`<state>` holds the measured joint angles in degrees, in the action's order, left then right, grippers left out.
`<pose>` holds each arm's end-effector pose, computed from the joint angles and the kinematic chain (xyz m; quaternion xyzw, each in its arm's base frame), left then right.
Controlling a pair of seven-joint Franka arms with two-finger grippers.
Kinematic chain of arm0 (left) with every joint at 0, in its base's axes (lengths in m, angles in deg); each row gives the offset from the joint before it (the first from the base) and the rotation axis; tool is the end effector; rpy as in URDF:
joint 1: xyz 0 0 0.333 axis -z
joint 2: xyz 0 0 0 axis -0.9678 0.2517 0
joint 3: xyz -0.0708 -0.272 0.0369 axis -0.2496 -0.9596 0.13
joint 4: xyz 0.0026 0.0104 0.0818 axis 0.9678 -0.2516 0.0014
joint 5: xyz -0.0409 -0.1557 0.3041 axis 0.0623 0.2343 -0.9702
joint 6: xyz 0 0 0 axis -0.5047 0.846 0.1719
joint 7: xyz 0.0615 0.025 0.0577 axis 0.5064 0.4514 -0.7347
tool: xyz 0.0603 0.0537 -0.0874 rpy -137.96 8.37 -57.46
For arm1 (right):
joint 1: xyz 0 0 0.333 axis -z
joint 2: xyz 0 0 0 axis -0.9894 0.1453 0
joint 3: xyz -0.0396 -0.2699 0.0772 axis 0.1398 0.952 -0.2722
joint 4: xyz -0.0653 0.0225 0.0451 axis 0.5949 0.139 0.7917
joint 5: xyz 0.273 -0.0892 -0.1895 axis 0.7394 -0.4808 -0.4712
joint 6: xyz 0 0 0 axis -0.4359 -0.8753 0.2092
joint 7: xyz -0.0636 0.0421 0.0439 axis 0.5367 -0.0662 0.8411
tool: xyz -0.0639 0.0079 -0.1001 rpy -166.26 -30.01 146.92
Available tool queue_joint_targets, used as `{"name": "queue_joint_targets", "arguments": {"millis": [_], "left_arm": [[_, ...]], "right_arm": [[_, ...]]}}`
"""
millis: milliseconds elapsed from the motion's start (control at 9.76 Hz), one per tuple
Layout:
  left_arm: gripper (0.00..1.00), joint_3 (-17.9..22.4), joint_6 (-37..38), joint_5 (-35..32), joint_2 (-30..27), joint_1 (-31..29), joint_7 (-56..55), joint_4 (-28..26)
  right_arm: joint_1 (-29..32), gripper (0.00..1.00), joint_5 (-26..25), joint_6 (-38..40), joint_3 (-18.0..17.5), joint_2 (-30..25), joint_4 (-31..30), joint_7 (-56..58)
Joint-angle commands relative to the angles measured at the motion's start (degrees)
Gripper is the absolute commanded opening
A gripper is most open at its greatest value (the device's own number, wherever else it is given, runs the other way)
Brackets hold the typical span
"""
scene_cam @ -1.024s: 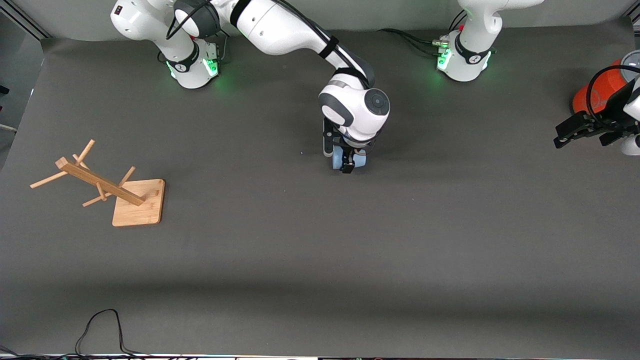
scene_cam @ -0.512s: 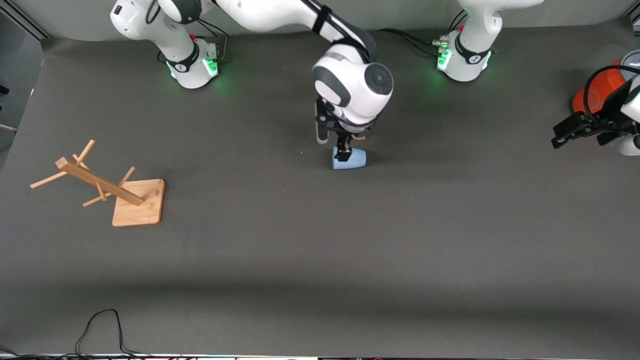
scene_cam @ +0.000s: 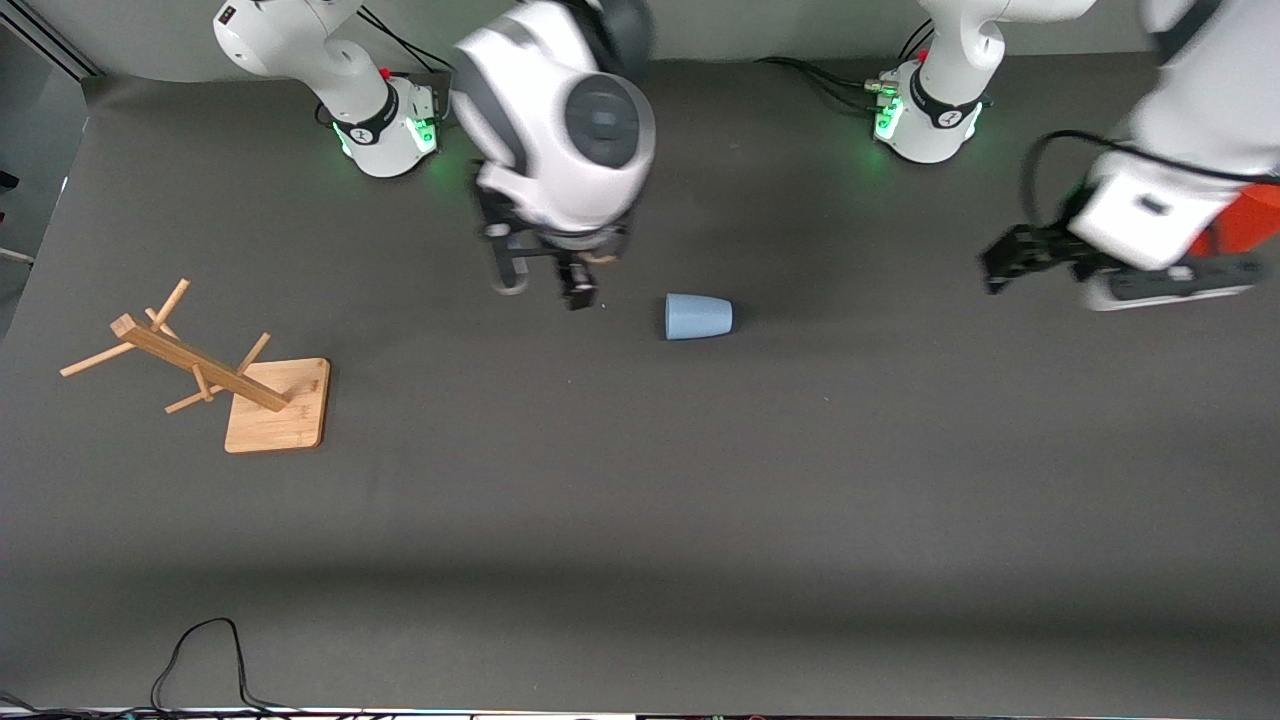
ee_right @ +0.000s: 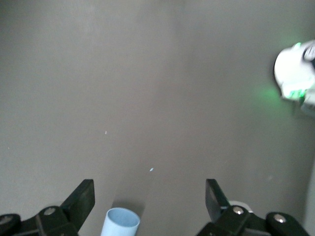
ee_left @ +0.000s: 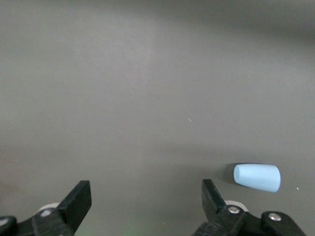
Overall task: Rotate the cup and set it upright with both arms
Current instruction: 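Retract the right gripper while the left gripper reaches the lying cup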
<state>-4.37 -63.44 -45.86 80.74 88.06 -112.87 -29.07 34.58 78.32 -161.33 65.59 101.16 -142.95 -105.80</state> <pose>0.4795 -0.1456 0.5474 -0.9974 -0.0714 0.0030 0.0058 0.4505 0.3680 0.4747 0.8160 -0.5520 -0.0216 0.1704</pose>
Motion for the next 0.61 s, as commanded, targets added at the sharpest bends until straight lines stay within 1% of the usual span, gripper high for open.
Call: {"name": "queue_joint_targets", "arguments": {"millis": [0,205,410,512], "left_arm": [[1.0,-2.03,-0.24,-2.79,4.57,6.14,-10.39,1.84],[1.0,-2.57,0.02,-7.43,13.08,13.86,-21.64,7.88],[1.0,-2.57,0.29,-12.17,22.22,21.33,-30.71,14.66],[1.0,-2.57,0.81,-14.46,26.35,24.94,-34.23,16.77]], "right_arm": [[6.85,1.0,-0.49,1.99,-0.82,-8.71,-6.11,14.7],[15.9,1.0,-0.58,1.38,-1.26,-17.16,-13.58,31.03],[24.61,1.0,-0.67,-0.2,-1.35,-21.83,-17.55,47.82],[28.56,1.0,-0.67,-1.95,-1.44,-23.51,-19.31,55.82]]}}
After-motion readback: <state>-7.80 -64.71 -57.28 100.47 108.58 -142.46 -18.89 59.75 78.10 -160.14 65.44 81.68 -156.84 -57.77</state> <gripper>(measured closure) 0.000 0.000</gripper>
